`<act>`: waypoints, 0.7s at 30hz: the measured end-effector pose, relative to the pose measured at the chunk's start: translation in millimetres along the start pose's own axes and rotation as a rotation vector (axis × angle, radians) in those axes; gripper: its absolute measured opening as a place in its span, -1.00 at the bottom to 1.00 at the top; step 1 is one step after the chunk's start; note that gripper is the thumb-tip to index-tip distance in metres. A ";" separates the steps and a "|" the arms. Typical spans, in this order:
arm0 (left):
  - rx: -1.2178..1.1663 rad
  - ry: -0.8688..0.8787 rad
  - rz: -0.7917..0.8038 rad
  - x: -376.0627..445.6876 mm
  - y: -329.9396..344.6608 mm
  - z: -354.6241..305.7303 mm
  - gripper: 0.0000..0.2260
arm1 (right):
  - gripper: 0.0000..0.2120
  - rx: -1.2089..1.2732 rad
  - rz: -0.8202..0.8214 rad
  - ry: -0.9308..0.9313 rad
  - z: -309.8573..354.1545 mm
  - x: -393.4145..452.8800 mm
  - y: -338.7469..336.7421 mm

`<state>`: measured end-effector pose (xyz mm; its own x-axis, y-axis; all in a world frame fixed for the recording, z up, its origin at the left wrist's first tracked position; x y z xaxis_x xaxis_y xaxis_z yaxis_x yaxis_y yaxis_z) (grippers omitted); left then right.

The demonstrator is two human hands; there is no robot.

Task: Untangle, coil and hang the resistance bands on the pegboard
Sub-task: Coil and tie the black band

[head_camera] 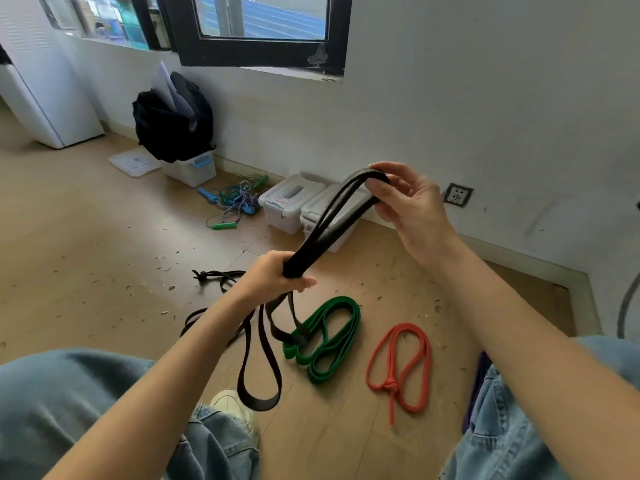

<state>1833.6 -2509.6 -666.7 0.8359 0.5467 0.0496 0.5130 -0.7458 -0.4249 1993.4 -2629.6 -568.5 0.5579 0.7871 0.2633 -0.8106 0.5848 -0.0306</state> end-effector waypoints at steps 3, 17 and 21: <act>0.057 -0.009 -0.005 0.9 -8.7 -3.5 -0.80 | -0.67 -0.347 0.040 0.090 -14.4 1.0 -11.4; 0.333 0.078 0.246 10.3 3.2 -39.2 -0.91 | -0.89 -0.948 0.705 0.052 -43.4 -25.4 49.9; -0.082 0.025 0.204 6.4 8.9 -25.2 -0.82 | -0.95 -0.841 0.699 -0.020 -18.4 -25.1 52.8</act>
<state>1848.4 -2522.3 -647.4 0.9281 0.3723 -0.0068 0.3460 -0.8689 -0.3539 1939.9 -2614.9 -594.5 0.0127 0.9985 -0.0527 -0.5619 -0.0365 -0.8264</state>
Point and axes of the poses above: each hand's wrist, its own x-axis towards the middle knuckle, its own y-axis out of the palm, z = x × y, the point moved 4 cm from there along x, towards the middle knuckle, and after that the axes turned 11 degrees about -x, right-handed, at the moved point
